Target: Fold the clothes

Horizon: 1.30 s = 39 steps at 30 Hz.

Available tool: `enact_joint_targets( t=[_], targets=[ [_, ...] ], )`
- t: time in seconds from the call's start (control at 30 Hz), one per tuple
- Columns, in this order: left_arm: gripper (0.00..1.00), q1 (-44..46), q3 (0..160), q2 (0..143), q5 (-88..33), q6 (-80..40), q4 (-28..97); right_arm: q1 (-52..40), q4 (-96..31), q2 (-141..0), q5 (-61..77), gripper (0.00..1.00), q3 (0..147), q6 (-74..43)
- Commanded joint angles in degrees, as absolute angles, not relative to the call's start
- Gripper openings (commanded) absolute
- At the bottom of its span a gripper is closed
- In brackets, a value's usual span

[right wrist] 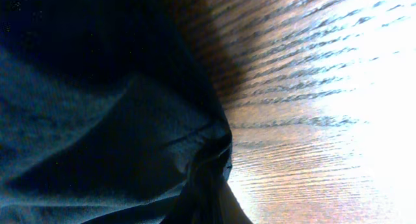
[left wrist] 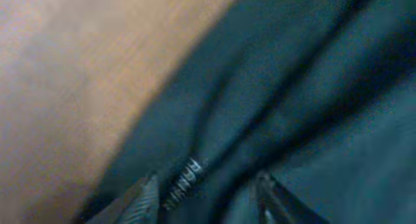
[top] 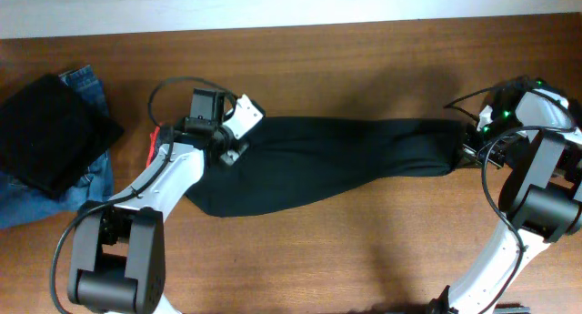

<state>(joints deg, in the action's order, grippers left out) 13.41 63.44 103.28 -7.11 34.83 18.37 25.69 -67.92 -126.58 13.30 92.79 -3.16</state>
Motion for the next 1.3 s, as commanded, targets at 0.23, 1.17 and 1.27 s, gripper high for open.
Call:
enact_joint_targets(
  t=[0.23,1.17,1.27],
  targets=[
    [0.51,14.6,63.7,102.6,-9.5,45.3,24.9,25.8,-66.9,-127.7,8.6,0.04,91.7,-3.2],
    [0.1,14.6,64.2,107.0,-9.2,47.2,22.0,25.8,-67.1,-127.7,8.5,0.04,91.7,-3.2],
    [0.02,14.6,64.2,107.0,-9.2,47.2,22.0,25.8,-67.1,-127.7,8.5,0.04,91.7,-3.2]
  ],
)
